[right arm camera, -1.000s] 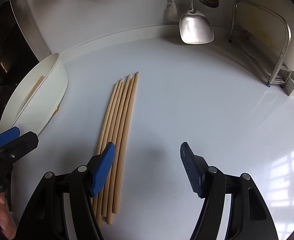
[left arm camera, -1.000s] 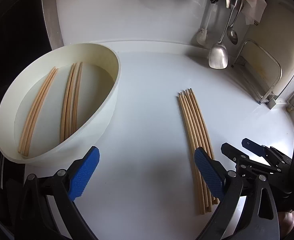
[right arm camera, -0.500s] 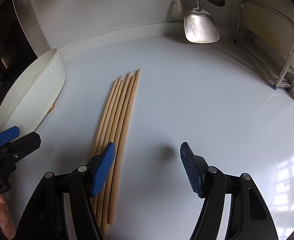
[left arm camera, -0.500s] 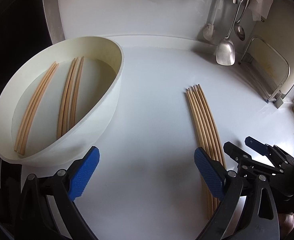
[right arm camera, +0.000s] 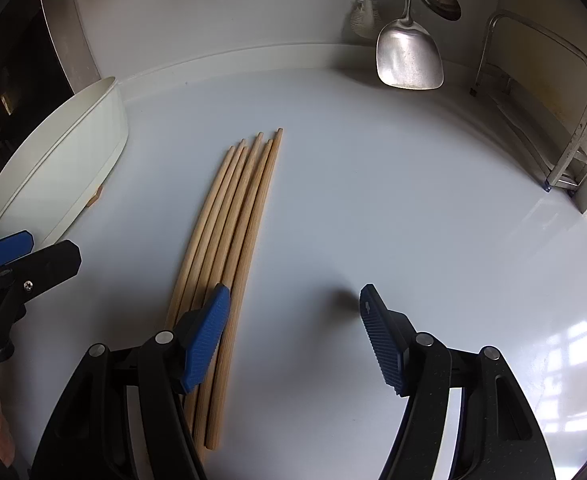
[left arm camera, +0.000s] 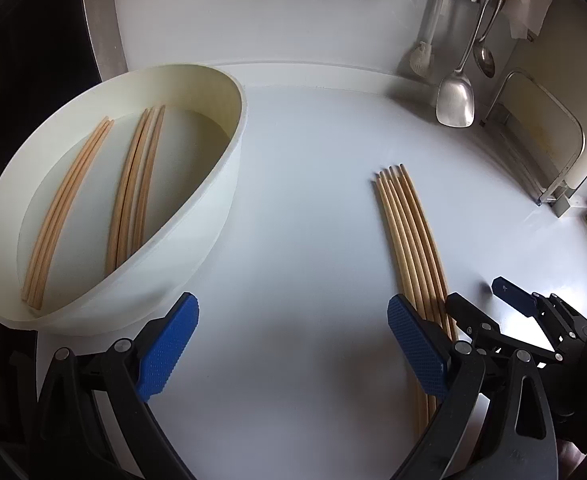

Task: Organize utensils
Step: 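Move both open tools back over the remaining chopsticks on the counter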

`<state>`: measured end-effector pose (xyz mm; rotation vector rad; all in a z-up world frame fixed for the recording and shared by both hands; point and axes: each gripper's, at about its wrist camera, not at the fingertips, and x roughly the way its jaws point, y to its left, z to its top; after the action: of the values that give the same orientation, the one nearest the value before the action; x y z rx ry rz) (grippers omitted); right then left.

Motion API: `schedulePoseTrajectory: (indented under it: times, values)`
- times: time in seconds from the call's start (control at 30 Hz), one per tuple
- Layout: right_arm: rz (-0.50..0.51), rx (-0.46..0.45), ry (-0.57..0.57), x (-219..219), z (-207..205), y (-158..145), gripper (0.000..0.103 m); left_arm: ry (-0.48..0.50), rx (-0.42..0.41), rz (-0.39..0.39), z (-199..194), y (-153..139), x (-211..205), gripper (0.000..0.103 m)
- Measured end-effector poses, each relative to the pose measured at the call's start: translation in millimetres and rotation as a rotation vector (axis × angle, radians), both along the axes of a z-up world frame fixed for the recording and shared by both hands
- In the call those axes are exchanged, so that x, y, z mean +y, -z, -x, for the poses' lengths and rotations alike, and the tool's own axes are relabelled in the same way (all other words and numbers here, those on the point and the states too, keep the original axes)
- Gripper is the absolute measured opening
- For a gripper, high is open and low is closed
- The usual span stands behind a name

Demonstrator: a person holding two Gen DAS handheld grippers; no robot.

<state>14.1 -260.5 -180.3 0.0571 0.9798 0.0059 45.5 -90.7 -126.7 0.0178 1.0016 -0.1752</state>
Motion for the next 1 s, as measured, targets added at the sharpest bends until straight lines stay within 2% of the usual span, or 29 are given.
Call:
schedulePoseTrajectory:
  times: [0.43,1.0]
  values:
    - [0.050,-0.002,-0.026,-1,4,1,0.065,0.019,0.014,-0.002,0,5,-12,0.094]
    - [0.053,-0.011,0.045,-48,12,2,0.065,0.072,0.032,-0.019,5,15,-46,0.094]
